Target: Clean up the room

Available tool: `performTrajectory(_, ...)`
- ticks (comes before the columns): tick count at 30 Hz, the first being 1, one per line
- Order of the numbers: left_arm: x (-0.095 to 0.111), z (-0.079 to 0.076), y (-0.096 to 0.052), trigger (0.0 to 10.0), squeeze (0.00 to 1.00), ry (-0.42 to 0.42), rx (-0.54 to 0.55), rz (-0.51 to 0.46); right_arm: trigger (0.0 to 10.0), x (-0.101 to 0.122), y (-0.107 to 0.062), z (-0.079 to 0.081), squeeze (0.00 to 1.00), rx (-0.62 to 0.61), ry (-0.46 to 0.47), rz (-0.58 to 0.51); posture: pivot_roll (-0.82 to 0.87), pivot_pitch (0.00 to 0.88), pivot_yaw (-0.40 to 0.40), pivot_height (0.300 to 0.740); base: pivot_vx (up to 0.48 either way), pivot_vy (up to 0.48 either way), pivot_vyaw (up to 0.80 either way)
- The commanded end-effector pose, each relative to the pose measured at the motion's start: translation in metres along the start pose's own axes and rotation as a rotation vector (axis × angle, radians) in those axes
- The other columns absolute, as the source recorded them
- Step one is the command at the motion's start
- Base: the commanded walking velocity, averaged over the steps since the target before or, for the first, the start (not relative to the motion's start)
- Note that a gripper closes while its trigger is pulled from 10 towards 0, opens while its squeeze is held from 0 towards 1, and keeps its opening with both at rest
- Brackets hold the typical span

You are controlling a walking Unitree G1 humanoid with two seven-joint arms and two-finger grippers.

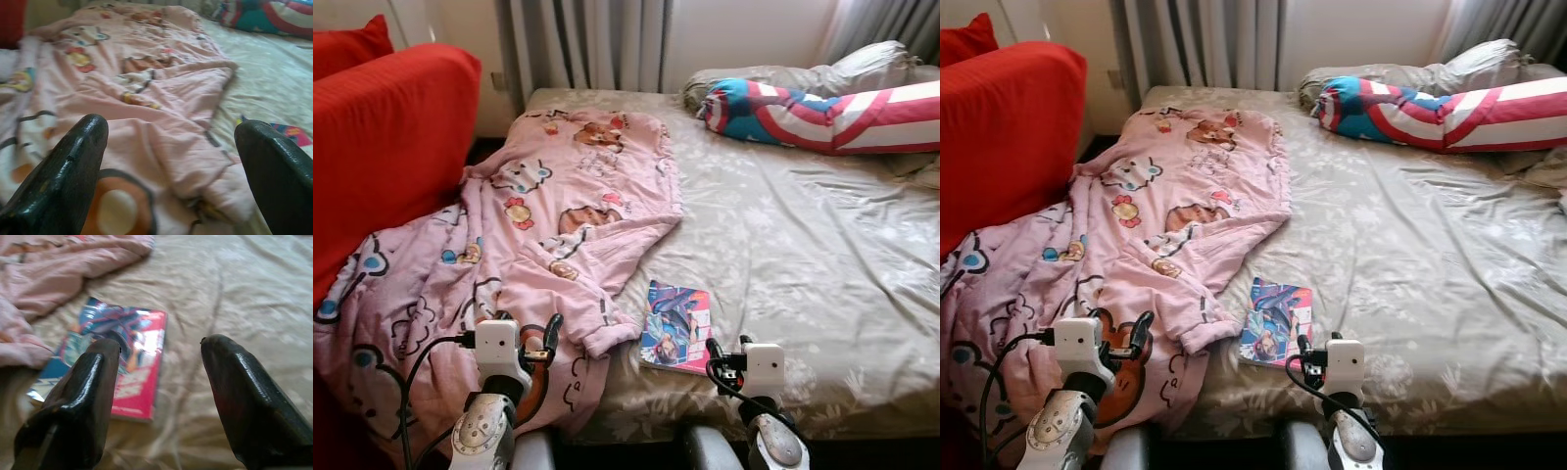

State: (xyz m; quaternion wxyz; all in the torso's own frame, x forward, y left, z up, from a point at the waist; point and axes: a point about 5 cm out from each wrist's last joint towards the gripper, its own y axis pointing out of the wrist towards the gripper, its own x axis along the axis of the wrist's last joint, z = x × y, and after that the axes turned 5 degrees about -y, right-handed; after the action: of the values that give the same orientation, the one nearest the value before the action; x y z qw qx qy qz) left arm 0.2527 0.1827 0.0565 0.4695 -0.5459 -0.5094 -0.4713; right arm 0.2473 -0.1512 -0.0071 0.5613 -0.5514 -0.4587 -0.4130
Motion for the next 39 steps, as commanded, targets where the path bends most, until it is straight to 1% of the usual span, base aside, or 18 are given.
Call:
performTrajectory(1,-0.002,-0.002,0.000,10.0,0.00,0.005,-0.008,0.016,10.0,0.000,0.000,-0.001,0.00,-0.002,-0.004,0.007,-0.03,0.061,-0.052,0.582,0.000,0.000,0.00)
performTrajectory(3,-0.002,-0.002,0.000,10.0,0.00,0.005,-0.009,0.016,10.0,0.001,0.000,0.000,0.00,0.002,0.007,-0.010,-0.03,0.061,-0.051,0.582,0.000,0.000,0.00)
performTrajectory(14,-0.003,-0.002,0.000,10.0,0.00,0.005,-0.009,0.026,10.0,0.000,-0.001,0.002,0.00,0.020,0.016,-0.008,-0.03,0.061,-0.050,0.582,0.000,0.000,0.00)
performTrajectory(19,-0.003,-0.002,0.000,10.0,0.00,0.003,-0.008,0.028,10.0,0.000,-0.001,0.005,0.00,0.055,-0.003,-0.015,-0.03,0.061,-0.050,0.582,0.000,0.000,0.00)
performTrajectory(24,-0.003,-0.002,0.001,10.0,0.00,0.001,-0.009,0.028,10.0,-0.001,-0.002,0.006,0.00,0.071,-0.010,-0.010,-0.03,0.061,-0.050,0.582,0.000,0.000,0.73)
performTrajectory(30,-0.003,-0.002,0.001,10.0,0.00,-0.001,-0.009,0.027,10.0,-0.007,-0.003,0.007,0.00,0.080,0.003,0.010,-0.03,0.060,-0.050,0.582,0.000,0.000,0.76)
performTrajectory(34,-0.003,-0.002,0.001,10.0,0.00,-0.002,-0.011,0.028,10.0,-0.012,-0.004,0.007,0.00,0.080,0.013,0.034,-0.03,0.060,-0.050,0.582,0.000,0.000,0.00)
performTrajectory(39,-0.003,-0.003,0.002,10.0,0.00,-0.002,-0.013,0.030,10.0,-0.019,-0.003,-0.001,0.00,0.039,0.020,0.086,-0.03,0.061,-0.049,0.582,0.000,0.000,0.00)
